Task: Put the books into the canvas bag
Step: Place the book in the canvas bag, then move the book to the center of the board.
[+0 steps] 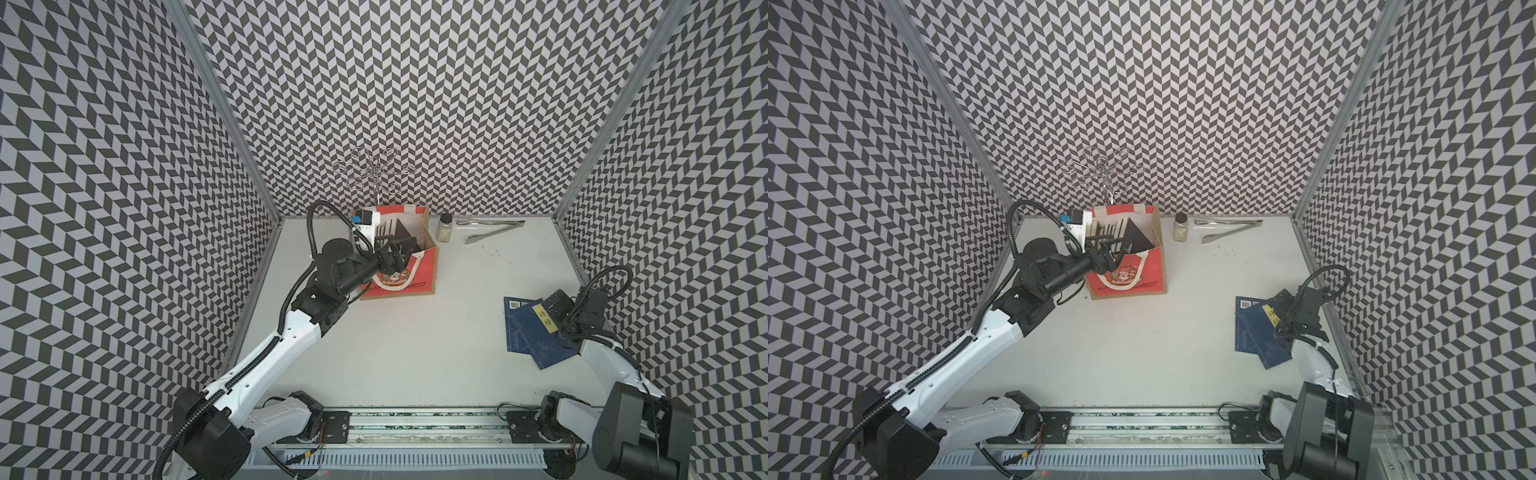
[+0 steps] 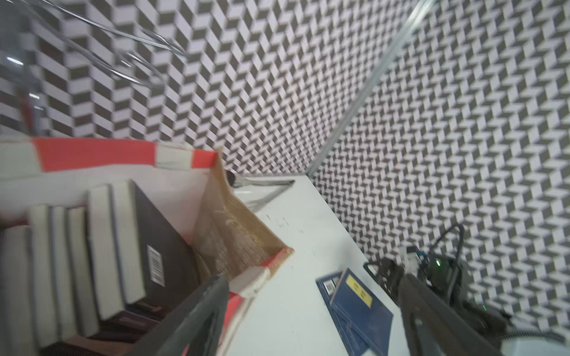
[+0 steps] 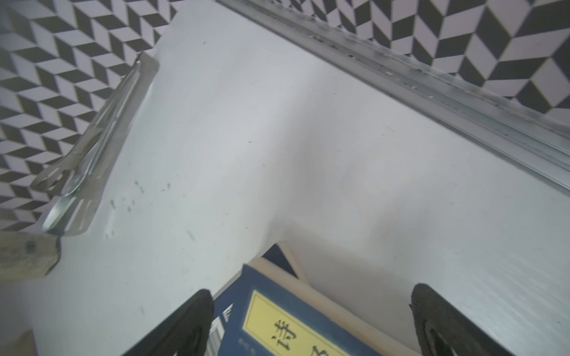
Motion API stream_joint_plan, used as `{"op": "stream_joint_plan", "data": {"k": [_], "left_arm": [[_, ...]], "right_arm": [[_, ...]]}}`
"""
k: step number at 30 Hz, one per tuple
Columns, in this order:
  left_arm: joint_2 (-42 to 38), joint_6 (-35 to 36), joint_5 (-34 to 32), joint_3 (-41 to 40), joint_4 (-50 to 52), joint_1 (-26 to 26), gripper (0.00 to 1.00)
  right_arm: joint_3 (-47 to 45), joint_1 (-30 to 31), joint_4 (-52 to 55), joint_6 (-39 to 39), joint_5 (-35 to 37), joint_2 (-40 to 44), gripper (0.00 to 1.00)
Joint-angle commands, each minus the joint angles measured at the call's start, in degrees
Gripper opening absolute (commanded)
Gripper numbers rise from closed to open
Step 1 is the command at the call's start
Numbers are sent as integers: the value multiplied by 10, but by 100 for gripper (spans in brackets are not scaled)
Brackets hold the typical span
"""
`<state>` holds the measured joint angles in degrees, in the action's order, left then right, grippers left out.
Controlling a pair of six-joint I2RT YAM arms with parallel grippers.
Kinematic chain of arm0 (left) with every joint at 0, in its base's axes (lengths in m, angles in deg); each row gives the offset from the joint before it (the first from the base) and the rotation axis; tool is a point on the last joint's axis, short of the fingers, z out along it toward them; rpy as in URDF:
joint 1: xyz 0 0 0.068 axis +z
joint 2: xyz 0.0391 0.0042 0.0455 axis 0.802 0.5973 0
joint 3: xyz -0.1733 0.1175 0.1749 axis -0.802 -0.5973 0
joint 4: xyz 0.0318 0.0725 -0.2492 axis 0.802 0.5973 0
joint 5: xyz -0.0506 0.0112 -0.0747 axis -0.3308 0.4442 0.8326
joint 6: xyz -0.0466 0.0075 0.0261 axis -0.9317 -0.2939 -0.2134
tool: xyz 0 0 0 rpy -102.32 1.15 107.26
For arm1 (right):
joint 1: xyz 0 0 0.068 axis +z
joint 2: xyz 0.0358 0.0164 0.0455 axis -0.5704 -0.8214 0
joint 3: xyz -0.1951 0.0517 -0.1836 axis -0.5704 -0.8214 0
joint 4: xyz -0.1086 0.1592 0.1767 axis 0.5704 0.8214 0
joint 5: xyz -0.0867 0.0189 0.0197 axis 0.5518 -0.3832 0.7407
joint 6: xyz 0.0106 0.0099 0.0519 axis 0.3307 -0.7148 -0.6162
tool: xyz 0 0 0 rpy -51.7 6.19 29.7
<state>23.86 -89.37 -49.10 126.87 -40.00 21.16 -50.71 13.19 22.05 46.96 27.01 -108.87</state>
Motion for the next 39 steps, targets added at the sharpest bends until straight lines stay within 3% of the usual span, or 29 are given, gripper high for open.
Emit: {"op": "stream_joint_plan", "data": {"k": [1, 7, 13, 20, 30, 39], "left_arm": [[-20, 22, 143, -34, -11, -26, 89], [-24, 26, 159, -82, -41, -89, 93], [-3, 14, 145, -100, -65, -105, 93], [29, 7, 126, -116, -73, -106, 93], [103, 10, 122, -168, -104, -144, 93], [221, 14, 117, -184, -130, -164, 93]], "right_arm": [[-18, -27, -26, -25, 33, -4, 99], [-44, -35, -43, -33, -10, -57, 100], [-46, -16, -81, -10, -110, -125, 99], [-46, 74, -82, -35, -156, -134, 99], [-94, 210, -70, -102, -165, -60, 100], [-121, 334, -98, -149, -175, -39, 100]]}}
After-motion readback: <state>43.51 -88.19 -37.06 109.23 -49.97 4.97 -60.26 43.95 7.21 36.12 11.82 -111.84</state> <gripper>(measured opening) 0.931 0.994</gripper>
